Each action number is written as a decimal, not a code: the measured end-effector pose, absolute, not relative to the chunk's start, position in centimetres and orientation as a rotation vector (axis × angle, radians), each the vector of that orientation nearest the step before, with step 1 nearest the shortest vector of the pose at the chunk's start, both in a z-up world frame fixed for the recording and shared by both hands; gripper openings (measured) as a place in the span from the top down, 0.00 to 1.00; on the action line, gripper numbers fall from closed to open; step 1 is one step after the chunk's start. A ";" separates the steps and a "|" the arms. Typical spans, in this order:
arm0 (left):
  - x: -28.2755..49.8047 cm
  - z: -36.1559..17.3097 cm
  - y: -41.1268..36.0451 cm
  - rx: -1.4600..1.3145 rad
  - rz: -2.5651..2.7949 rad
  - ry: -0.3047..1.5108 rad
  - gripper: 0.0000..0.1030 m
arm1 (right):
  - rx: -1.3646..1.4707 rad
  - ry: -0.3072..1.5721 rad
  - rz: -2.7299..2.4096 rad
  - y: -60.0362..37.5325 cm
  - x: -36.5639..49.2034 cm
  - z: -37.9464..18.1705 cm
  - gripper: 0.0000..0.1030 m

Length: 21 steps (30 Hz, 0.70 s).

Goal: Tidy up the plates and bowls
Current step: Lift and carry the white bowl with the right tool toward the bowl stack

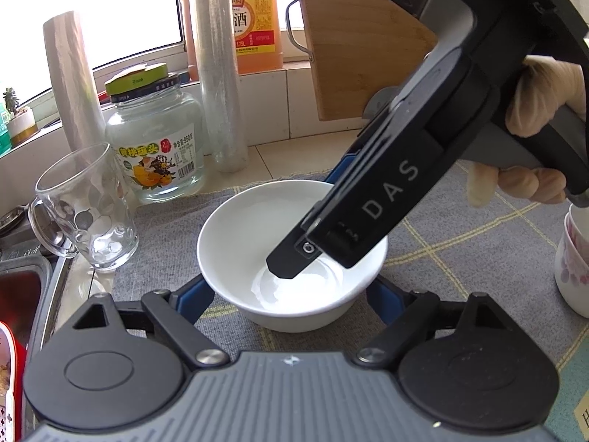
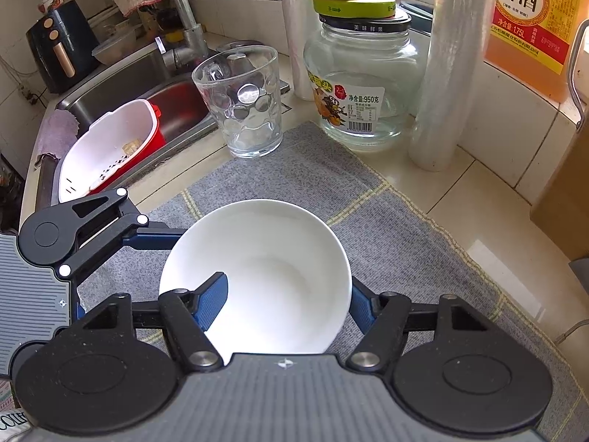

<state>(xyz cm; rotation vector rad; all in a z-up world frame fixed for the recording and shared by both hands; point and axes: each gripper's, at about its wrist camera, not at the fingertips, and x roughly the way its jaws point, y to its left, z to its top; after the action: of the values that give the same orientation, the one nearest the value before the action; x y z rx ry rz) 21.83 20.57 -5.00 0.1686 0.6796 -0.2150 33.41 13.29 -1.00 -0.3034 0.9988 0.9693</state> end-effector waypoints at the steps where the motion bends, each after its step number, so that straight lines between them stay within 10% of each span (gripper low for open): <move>1: 21.7 -4.9 20.5 0.172 -0.217 0.680 0.14 | -0.304 1.000 0.970 13.2 33.3 -0.9 0.28; 21: 17.1 -0.7 17.1 0.229 -0.293 0.676 0.14 | -0.210 0.976 0.956 7.8 27.7 3.5 0.28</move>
<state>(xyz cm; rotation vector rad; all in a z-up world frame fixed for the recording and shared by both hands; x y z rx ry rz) 17.12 17.12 -0.73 0.2288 0.6759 -0.2927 27.66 7.79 3.54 -0.2100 0.9761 0.9555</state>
